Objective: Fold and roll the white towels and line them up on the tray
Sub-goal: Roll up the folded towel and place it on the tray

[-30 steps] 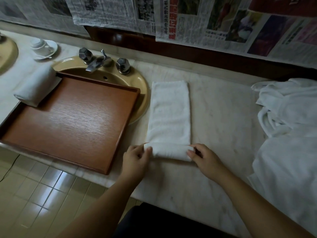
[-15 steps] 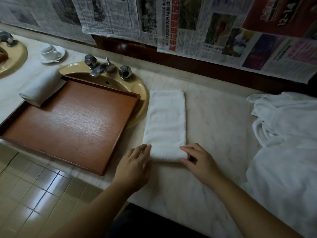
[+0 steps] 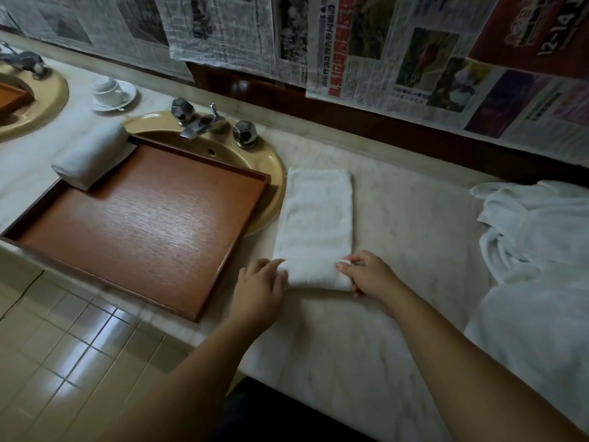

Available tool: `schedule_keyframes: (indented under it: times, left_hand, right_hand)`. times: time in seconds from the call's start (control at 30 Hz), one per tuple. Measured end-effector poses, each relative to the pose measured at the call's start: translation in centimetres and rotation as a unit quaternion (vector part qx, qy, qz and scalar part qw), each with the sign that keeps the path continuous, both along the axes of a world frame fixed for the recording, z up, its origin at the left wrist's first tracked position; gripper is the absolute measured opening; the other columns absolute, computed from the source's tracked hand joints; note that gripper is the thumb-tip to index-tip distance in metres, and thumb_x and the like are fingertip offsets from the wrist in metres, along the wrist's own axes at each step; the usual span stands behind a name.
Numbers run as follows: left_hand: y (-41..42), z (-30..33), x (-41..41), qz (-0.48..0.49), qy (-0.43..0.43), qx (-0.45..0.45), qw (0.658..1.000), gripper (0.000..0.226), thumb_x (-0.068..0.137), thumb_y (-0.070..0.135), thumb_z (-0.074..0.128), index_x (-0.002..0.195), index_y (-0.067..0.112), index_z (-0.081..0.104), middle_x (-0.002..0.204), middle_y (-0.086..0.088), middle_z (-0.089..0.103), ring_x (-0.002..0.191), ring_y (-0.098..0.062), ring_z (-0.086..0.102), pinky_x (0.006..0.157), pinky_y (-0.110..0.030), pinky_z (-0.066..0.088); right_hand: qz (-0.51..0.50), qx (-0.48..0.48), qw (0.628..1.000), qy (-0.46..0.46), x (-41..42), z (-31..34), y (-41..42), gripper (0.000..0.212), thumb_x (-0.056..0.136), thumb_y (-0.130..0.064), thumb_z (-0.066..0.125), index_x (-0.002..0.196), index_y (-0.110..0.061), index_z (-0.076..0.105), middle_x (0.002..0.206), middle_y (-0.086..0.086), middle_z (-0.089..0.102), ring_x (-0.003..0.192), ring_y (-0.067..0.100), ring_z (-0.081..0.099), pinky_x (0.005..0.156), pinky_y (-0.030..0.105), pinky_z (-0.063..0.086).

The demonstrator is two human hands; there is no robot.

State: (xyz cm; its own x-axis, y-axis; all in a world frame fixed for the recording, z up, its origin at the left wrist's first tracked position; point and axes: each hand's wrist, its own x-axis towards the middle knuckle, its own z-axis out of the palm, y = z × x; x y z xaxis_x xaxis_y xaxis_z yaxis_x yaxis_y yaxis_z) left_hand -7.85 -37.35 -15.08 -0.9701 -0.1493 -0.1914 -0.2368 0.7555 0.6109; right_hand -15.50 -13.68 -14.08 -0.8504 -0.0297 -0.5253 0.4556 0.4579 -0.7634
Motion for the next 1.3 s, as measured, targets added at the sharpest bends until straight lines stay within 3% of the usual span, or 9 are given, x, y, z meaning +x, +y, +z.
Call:
schedule_keyframes:
  times: [0.13,0.23,0.4,0.57,0.7,0.8,0.93,1.13,1.3]
  left_hand:
    - [-0.4,0.0,-1.7,0.041,-0.032,0.096,0.994,0.034,0.105,0.042,0.053,0.137,0.037,0.062,0.134,0.001,0.06,0.126,-0.023,0.053,0.105,-0.04,0.044]
    - [-0.1,0.6,-1.5,0.072,-0.027,0.159,0.984,0.025,0.101,0.043,0.06,0.124,0.05,0.054,0.124,0.003,0.059,0.116,-0.016,0.055,0.091,-0.038,0.049]
    - [-0.2,0.7,-0.2,-0.017,0.09,-0.119,0.989,0.028,0.105,0.052,0.051,0.128,0.044,0.065,0.133,0.002,0.057,0.121,-0.023,0.045,0.09,-0.039,0.045]
    - [-2.3,-0.1,-0.6,-0.161,0.14,-0.214,0.953,0.055,0.098,0.06,0.055,0.146,0.034,0.056,0.145,0.004,0.05,0.131,-0.029,0.045,0.099,-0.048,0.046]
    - [-2.6,-0.1,-2.7,-0.141,0.084,-0.148,0.975,0.055,0.101,0.063,0.048,0.145,0.032,0.058,0.136,0.006,0.061,0.117,-0.025,0.055,0.091,-0.041,0.049]
    - [-2.8,0.3,-4.2,-0.115,0.013,-0.076,0.99,0.057,0.1,0.068,0.045,0.146,0.036,0.057,0.136,0.007,0.06,0.119,-0.022,0.052,0.1,-0.04,0.047]
    - [-2.5,0.4,-6.1,-0.061,-0.03,0.028,0.997,0.053,0.098,0.068,0.052,0.137,0.034,0.065,0.128,0.002,0.066,0.118,-0.021,0.059,0.101,-0.042,0.05]
    - [-2.1,1.9,-7.7,0.013,-0.077,0.158,0.984,0.041,0.091,0.055,0.073,0.125,0.04,0.057,0.1,0.003,0.067,0.087,-0.012,0.065,0.065,-0.019,0.046]
    - [-1.6,1.1,-6.2,-0.085,0.137,-0.116,0.98,0.024,0.1,0.05,0.062,0.116,0.036,0.074,0.125,0.002,0.058,0.111,-0.027,0.051,0.086,-0.038,0.047]
  right_hand:
    - [-0.034,0.028,0.994,0.103,0.0,0.2,-0.5,0.017,0.09,-0.023,0.079,0.095,-0.022,0.064,0.081,0.008,0.065,0.047,0.014,0.055,0.052,0.026,0.049]
    - [0.03,0.1,0.962,0.252,1.6,-0.6,0.1,0.01,0.09,-0.024,0.081,0.085,-0.021,0.073,0.105,0.001,0.06,0.074,0.005,0.063,0.07,0.009,0.045]
    - [0.141,0.12,0.927,0.327,3.5,-1.9,2.0,0.043,0.081,-0.022,0.089,0.122,-0.022,0.077,0.128,-0.011,0.062,0.108,-0.002,0.062,0.094,0.006,0.042]
    - [0.158,0.109,0.937,0.292,2.3,-1.2,2.2,0.041,0.088,-0.027,0.082,0.128,-0.023,0.073,0.127,-0.014,0.063,0.106,0.0,0.062,0.094,0.003,0.039]
    - [0.107,0.043,0.975,0.189,1.2,-0.9,1.8,0.032,0.094,-0.03,0.074,0.126,-0.033,0.072,0.121,-0.023,0.062,0.105,-0.003,0.06,0.088,-0.001,0.036]
    - [0.065,0.006,0.984,0.167,0.4,-1.2,1.4,0.025,0.1,-0.026,0.068,0.124,-0.028,0.074,0.118,-0.01,0.067,0.1,-0.005,0.063,0.085,0.002,0.04]
    - [-0.001,0.008,0.99,0.144,-0.3,-1.3,0.6,0.015,0.101,-0.031,0.066,0.113,-0.032,0.075,0.111,-0.006,0.068,0.099,0.004,0.065,0.09,0.02,0.049]
    - [-0.038,0.013,0.981,0.189,-1.1,-1.5,-0.1,0.013,0.095,-0.021,0.075,0.098,-0.034,0.071,0.109,0.004,0.062,0.09,0.014,0.064,0.076,0.013,0.049]
    - [0.088,0.237,0.875,0.412,1.4,-2.4,0.2,0.027,0.092,-0.04,0.073,0.113,-0.025,0.08,0.119,-0.004,0.068,0.099,0.021,0.062,0.079,0.035,0.052]
